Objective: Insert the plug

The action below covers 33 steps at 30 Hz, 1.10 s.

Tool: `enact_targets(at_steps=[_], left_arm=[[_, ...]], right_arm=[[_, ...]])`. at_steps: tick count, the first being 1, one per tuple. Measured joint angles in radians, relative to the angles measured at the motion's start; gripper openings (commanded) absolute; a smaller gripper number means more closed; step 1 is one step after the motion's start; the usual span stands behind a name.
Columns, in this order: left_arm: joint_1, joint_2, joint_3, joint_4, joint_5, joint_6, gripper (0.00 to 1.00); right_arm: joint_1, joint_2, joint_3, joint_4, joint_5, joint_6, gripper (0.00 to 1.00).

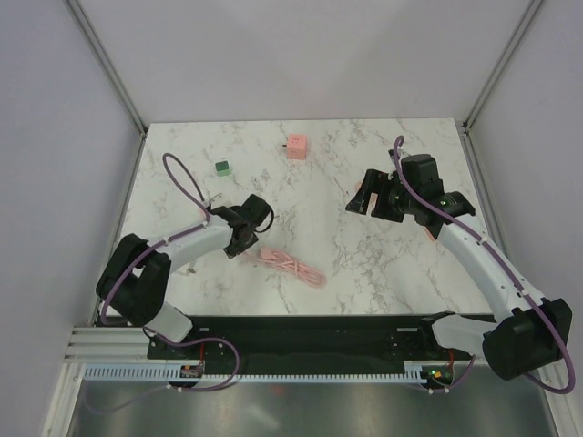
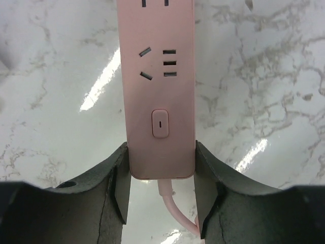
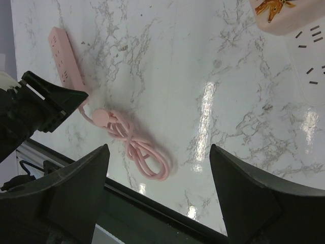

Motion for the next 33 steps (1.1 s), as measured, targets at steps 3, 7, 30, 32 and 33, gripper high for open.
enact_targets(at_steps=[3, 7, 30, 32, 33], left_arm=[[-0.065, 0.019, 0.015, -0.003, 0.013, 0.005, 0.02], [-0.117, 0.051, 0.048, -0.005, 0.041, 0.044, 0.41], [0.460, -0.476, 0.018, -0.222, 0.082, 0.062, 0.92], [0.542, -0.456, -0.002, -0.221, 0.102, 0.064, 0.94], [0.582, -0.437, -0.014, -0.217, 0.114, 0.066, 0.94]], right_arm=[[0.000, 0.000, 0.000, 0.001, 0.000, 0.002, 0.87], [0.000, 0.000, 0.000, 0.002, 0.000, 0.007, 0.87], [0.000, -0.101, -0.036, 0.008, -0.029, 0.004, 0.87], [0.000, -0.105, -0.039, 0.007, -0.030, 0.004, 0.87], [0.000, -0.106, -0.040, 0.008, -0.032, 0.003, 0.88]])
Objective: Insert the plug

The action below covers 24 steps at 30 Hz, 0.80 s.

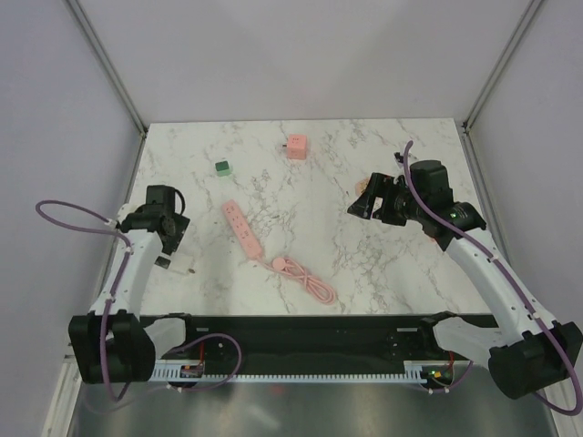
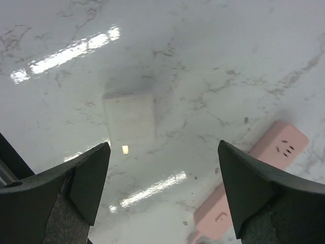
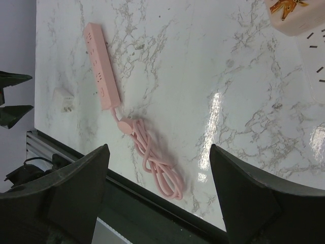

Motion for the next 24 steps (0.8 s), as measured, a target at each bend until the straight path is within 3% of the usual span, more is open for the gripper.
enact_targets(at_steps=[4, 12, 15, 18, 19, 22, 24], left_arm=[[0.100, 0.085, -0.080, 0.034, 0.041, 0.005, 0.93], [0.109, 0.180, -0.179, 0.109, 0.081, 0.004, 0.94], [0.109, 0.211, -0.198, 0.136, 0.080, 0.003, 0.88], [0.109, 0.219, -0.211, 0.169, 0.082, 0.002, 0.66], [0.109, 0.219, -0.211, 0.180, 0.085, 0.004, 0.51], [0.109, 0.215, -0.211, 0.208, 0.104, 0.023, 0.21], [0.103, 0.206, -0.211, 0.225, 0.122, 0.061, 0.09]], right_arm=[[0.000, -0.005, -0.002, 0.000, -0.008, 0.000, 0.87], [0.000, -0.007, -0.005, 0.000, -0.013, -0.007, 0.88], [0.000, -0.006, -0.006, 0.000, -0.014, -0.007, 0.88], [0.000, -0.006, -0.010, 0.000, -0.015, -0.007, 0.87], [0.000, -0.006, -0.012, 0.000, -0.014, -0.006, 0.88], [0.000, -0.006, -0.015, 0.000, -0.015, -0.006, 0.87], [0.000, -0.003, -0.015, 0.003, -0.017, -0.007, 0.87]])
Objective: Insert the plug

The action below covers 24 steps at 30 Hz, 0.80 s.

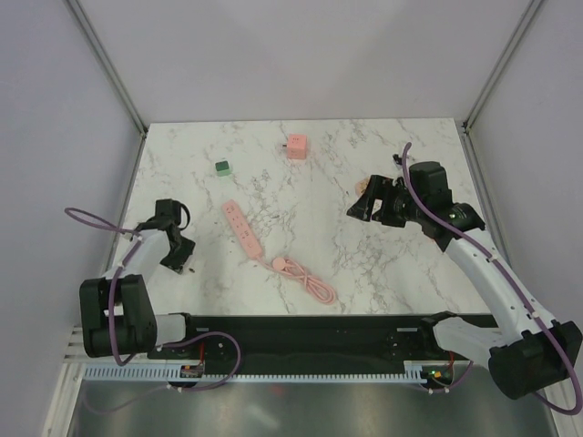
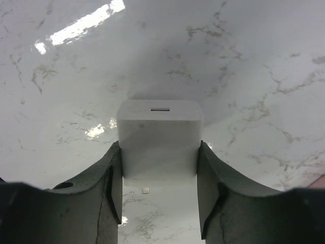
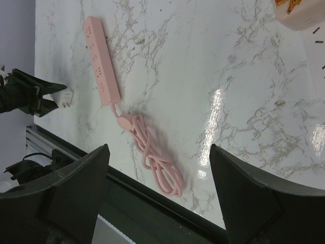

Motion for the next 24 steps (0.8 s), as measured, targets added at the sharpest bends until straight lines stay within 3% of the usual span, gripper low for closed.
enact_targets(at_steps=[4, 6, 11, 16, 24], left_arm=[[-0.080, -0.077, 0.007, 0.036, 0.031, 0.140, 0.02], [-0.195, -0.158, 0.031, 0.050, 0.030, 0.230, 0.02], [-0.459, -0.359, 0.067, 0.172, 0.094, 0.420, 0.02], [-0.581, -0.503, 0.051, 0.284, 0.216, 0.563, 0.02], [-0.894, -0.518, 0.032, 0.371, 0.241, 0.684, 0.02]], right_arm=[[0.000, 0.019, 0.011, -0.006, -0.008, -0.015, 0.86], [0.000, 0.050, 0.050, -0.019, -0.018, -0.025, 0.85], [0.000, 0.181, 0.264, -0.031, -0.079, -0.028, 0.80], [0.031, 0.283, 0.417, -0.018, -0.172, -0.006, 0.71], [0.153, 0.341, 0.429, -0.063, -0.312, 0.003, 0.63]])
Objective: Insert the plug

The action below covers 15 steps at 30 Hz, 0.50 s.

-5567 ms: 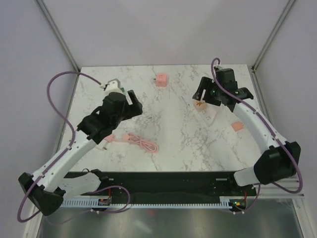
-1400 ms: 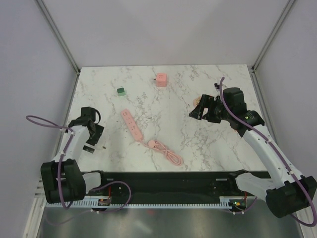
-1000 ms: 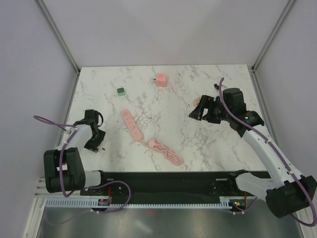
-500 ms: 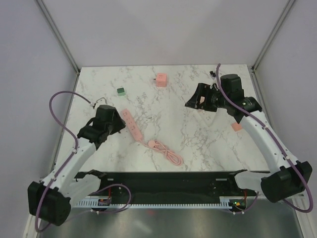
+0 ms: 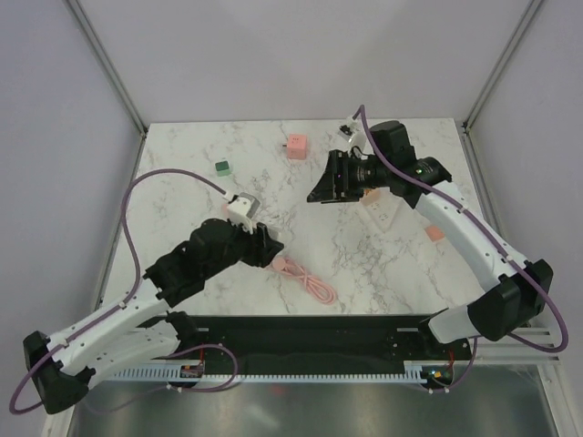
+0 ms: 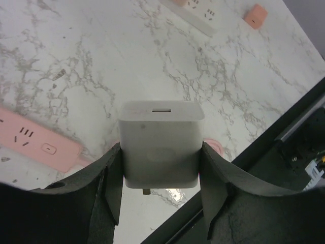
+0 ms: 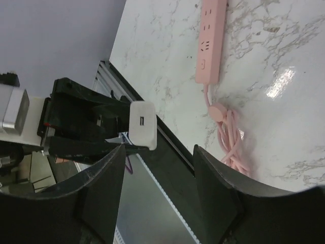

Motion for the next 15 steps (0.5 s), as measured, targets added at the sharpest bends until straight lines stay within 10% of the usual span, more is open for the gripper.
enact_targets(at_steps=[6, 15], left_arm=[[-0.227, 0.061, 0.000, 0.036, -0.088, 0.090, 0.02], [-0.290, 0.106, 0.000, 0.095, -0.135, 0.153, 0.02]], right_arm=[[0.086, 0.003, 0.000, -0.046, -0.025, -0.015, 0.60], [0.198, 0.042, -0.042, -0.140, 0.004, -0.074, 0.60]])
